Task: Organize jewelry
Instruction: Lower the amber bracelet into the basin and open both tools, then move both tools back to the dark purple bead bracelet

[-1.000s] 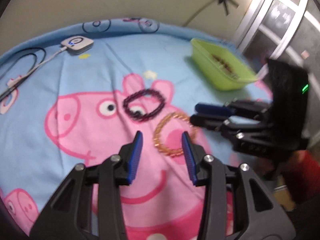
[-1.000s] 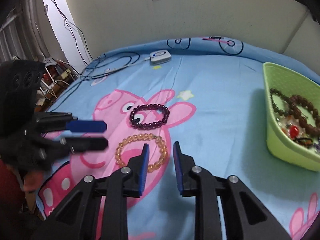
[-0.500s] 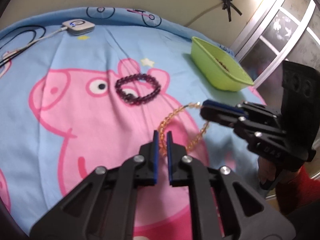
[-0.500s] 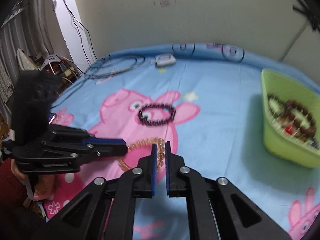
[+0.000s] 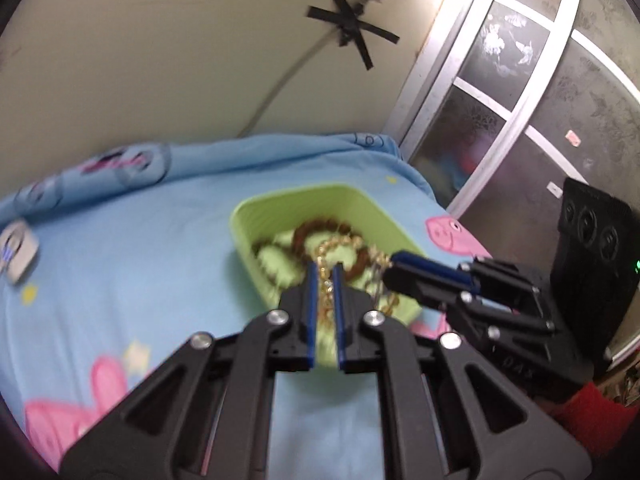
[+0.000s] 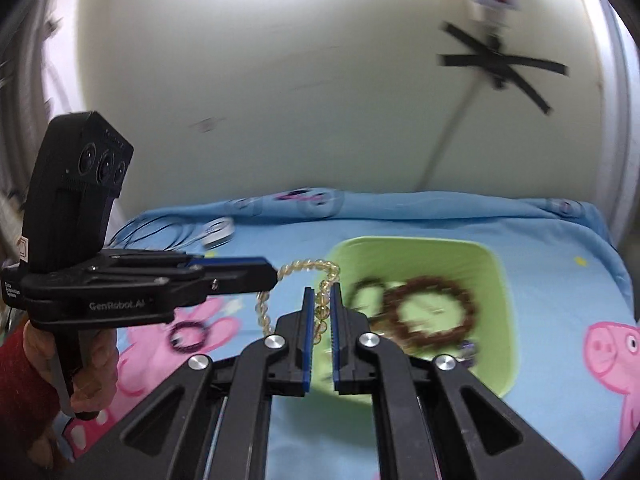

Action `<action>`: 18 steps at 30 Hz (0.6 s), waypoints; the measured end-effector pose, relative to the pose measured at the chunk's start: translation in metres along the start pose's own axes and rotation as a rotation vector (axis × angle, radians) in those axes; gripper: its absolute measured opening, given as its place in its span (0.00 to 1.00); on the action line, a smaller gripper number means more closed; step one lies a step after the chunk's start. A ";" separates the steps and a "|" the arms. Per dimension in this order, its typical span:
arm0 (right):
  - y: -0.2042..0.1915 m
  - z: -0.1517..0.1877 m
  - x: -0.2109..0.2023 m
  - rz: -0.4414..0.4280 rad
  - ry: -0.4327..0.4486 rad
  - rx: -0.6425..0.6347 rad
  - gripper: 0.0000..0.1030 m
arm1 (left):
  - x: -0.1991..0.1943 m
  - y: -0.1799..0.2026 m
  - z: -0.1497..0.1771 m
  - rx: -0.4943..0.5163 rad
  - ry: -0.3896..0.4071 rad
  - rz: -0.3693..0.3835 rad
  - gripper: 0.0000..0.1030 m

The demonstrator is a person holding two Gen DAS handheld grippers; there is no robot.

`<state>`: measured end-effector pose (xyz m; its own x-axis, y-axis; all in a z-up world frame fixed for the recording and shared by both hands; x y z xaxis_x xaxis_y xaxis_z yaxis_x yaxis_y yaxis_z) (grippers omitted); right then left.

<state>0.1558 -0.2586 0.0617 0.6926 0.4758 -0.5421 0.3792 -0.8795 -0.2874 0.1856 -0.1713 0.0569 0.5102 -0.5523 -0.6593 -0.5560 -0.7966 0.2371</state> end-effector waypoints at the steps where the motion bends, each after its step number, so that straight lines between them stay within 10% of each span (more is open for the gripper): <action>1: 0.009 -0.001 0.002 0.008 0.001 0.013 0.00 | 0.012 0.006 -0.008 0.012 -0.003 0.002 0.07; 7: 0.064 -0.001 0.002 0.077 0.059 0.177 0.00 | 0.059 0.011 -0.020 0.051 -0.059 -0.099 0.17; 18: -0.026 0.001 -0.012 -0.128 0.104 0.090 0.16 | -0.079 -0.093 0.010 -0.071 0.096 -0.194 0.17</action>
Point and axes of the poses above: each gripper's, at about its wrist camera, not at the fingertips, and x roughly the way its jaws point, y to its right, z to its underside, the point moved 7 cm from there along x, roughly the way its jaws point, and after that the axes turned 8 degrees about -z, right-handed, at the moved point
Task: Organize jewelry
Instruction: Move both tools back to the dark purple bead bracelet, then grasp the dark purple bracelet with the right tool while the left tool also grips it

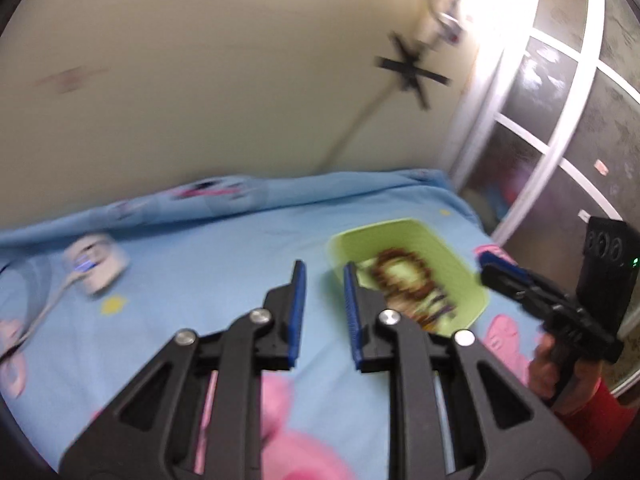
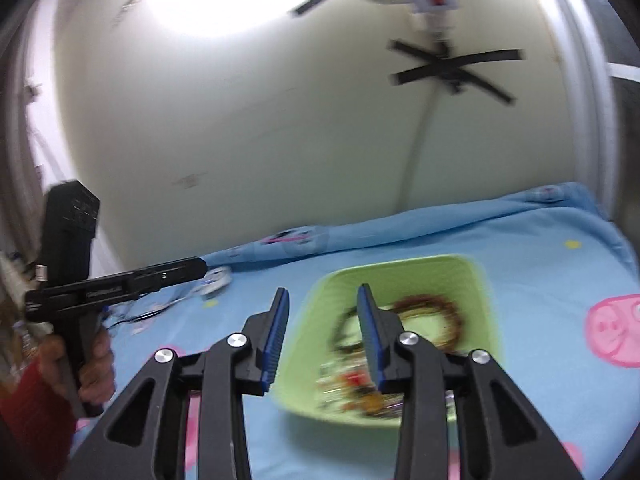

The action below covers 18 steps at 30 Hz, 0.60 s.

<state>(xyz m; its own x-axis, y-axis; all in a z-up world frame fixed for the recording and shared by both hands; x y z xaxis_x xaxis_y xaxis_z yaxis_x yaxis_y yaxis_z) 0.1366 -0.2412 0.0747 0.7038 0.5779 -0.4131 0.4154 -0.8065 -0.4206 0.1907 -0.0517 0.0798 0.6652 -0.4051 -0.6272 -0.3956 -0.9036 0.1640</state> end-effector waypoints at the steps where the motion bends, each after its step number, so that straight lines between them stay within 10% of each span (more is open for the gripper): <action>1: -0.014 0.008 0.007 -0.037 -0.034 -0.015 0.16 | -0.010 -0.022 0.011 -0.024 -0.009 -0.036 0.17; 5: -0.053 0.041 0.048 -0.094 -0.179 -0.096 0.16 | -0.026 -0.085 0.063 -0.107 -0.083 -0.137 0.17; 12: -0.072 0.084 0.125 -0.088 -0.386 -0.095 0.16 | -0.004 -0.083 0.111 -0.159 -0.182 -0.058 0.18; 15: -0.077 0.088 0.140 -0.082 -0.416 -0.114 0.16 | 0.002 -0.073 0.115 -0.116 -0.182 -0.068 0.42; 18: -0.081 0.090 0.152 -0.078 -0.441 -0.143 0.16 | 0.009 -0.067 0.121 -0.061 -0.190 -0.094 0.46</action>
Point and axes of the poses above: each gripper's, at about its wrist camera, not at the fingertips, and x roughly the way its jaws point, y to its right, z to its underside, the point moved 7 cm from there along x, roughly the way its jaws point, and after that the axes turned 8 degrees about -z, right-handed, at the moved point
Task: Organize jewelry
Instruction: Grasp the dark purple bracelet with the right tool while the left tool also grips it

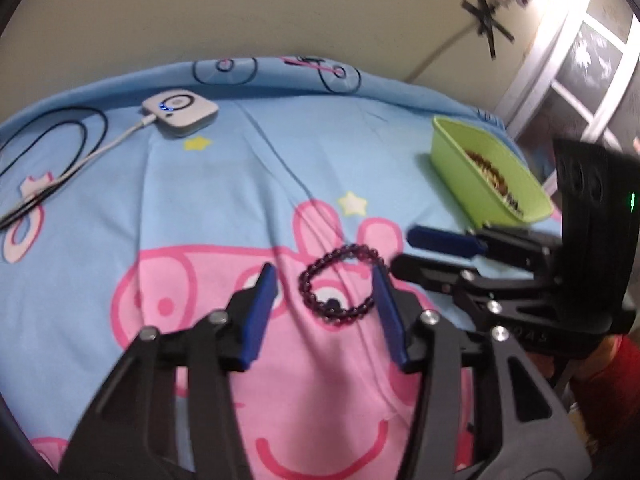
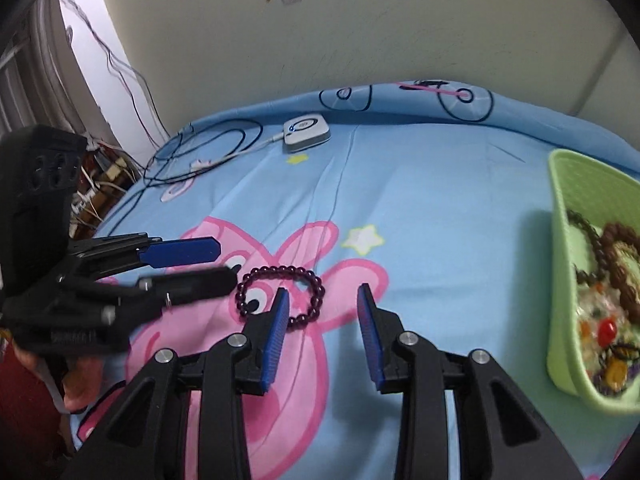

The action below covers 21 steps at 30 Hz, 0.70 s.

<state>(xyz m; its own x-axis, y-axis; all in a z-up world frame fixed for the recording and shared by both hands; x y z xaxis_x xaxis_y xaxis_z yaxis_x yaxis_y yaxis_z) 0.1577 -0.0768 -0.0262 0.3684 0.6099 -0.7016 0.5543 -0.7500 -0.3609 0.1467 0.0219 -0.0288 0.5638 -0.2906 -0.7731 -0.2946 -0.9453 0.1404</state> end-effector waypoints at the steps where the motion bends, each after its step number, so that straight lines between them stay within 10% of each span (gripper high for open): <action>1: -0.001 -0.001 0.005 0.011 -0.013 -0.014 0.16 | 0.004 0.002 0.003 0.019 -0.013 -0.015 0.46; 5: 0.003 -0.002 0.021 0.041 -0.050 -0.044 0.16 | 0.015 0.002 0.014 0.062 -0.027 -0.067 0.40; 10: -0.004 0.004 0.022 0.032 -0.070 -0.079 0.00 | 0.009 0.007 0.019 0.020 -0.024 0.004 0.07; 21: -0.014 0.053 -0.049 0.022 0.065 -0.009 0.00 | -0.022 0.049 0.051 0.004 -0.019 0.098 0.07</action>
Point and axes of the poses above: each gripper's, at about its wrist camera, not at the fingertips, and x roughly the way its jaws point, y to its right, z to its underside, the point moved 7 cm from there along x, roughly the way its jaws point, and after that the axes turned 8 degrees about -z, right-handed, at the moved point
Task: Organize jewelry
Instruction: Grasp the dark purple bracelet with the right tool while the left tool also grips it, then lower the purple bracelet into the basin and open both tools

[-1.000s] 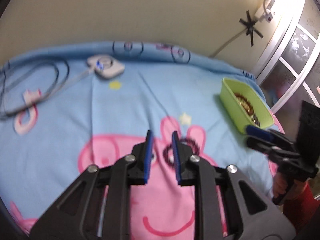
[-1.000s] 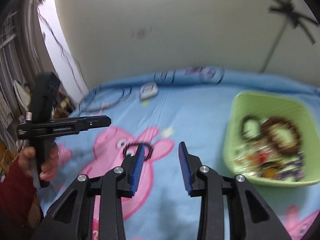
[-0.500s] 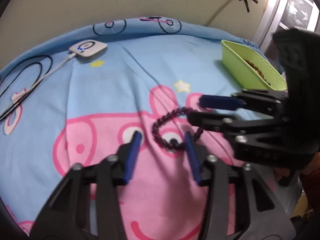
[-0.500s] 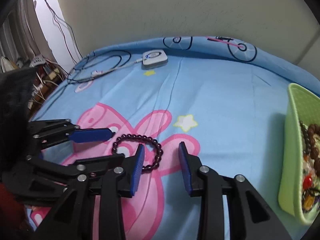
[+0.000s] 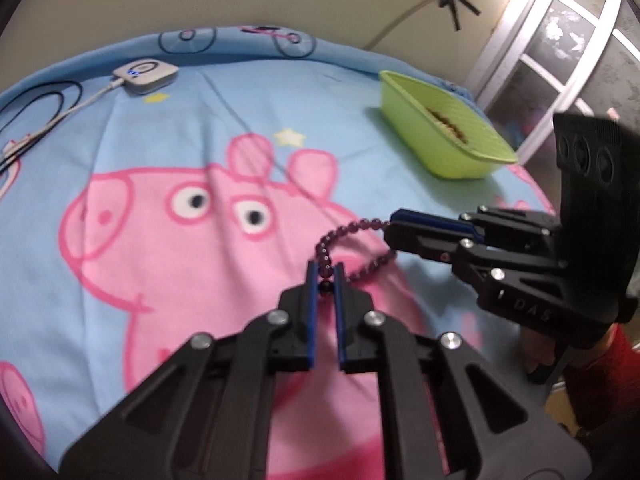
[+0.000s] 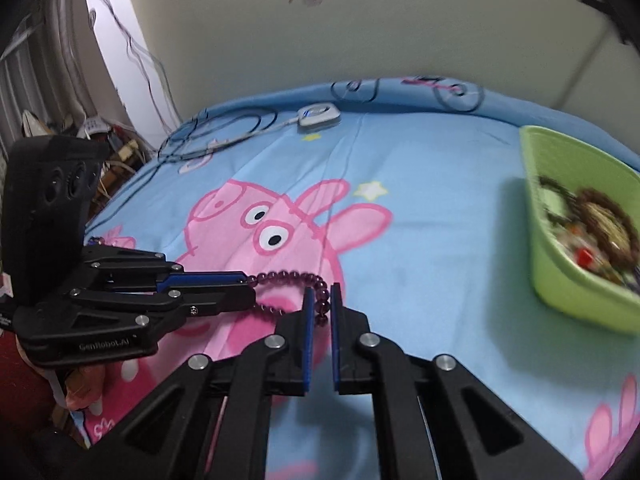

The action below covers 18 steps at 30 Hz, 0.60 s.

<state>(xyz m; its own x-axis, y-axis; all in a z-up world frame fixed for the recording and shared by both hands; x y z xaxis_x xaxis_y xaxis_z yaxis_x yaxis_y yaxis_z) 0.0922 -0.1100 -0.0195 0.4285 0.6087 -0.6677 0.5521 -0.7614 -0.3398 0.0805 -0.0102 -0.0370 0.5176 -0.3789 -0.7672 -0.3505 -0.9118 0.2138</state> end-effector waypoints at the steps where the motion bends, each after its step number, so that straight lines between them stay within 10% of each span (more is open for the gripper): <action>1: 0.001 0.001 -0.005 0.001 0.012 0.008 0.00 | -0.003 0.006 -0.002 0.003 0.008 0.013 0.07; 18: 0.108 -0.033 -0.131 0.148 0.316 0.186 0.00 | 0.029 0.135 -0.120 0.190 0.102 0.138 0.07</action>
<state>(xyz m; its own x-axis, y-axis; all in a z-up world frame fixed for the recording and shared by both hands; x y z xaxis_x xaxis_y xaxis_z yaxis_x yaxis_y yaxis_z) 0.1192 -0.2648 0.0531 0.7089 0.5056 -0.4918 0.3408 -0.8560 -0.3887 0.1422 -0.1633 0.0424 0.5271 -0.5207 -0.6716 -0.5586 -0.8079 0.1878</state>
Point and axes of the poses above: each gripper's, at about its wrist camera, not at the fingertips, and x roughly the way its jaws point, y to its right, z to its underside, the point moved 7 cm from there along x, roughly the way its jaws point, and after that the axes turned 8 degrees about -z, right-handed, at the moved point
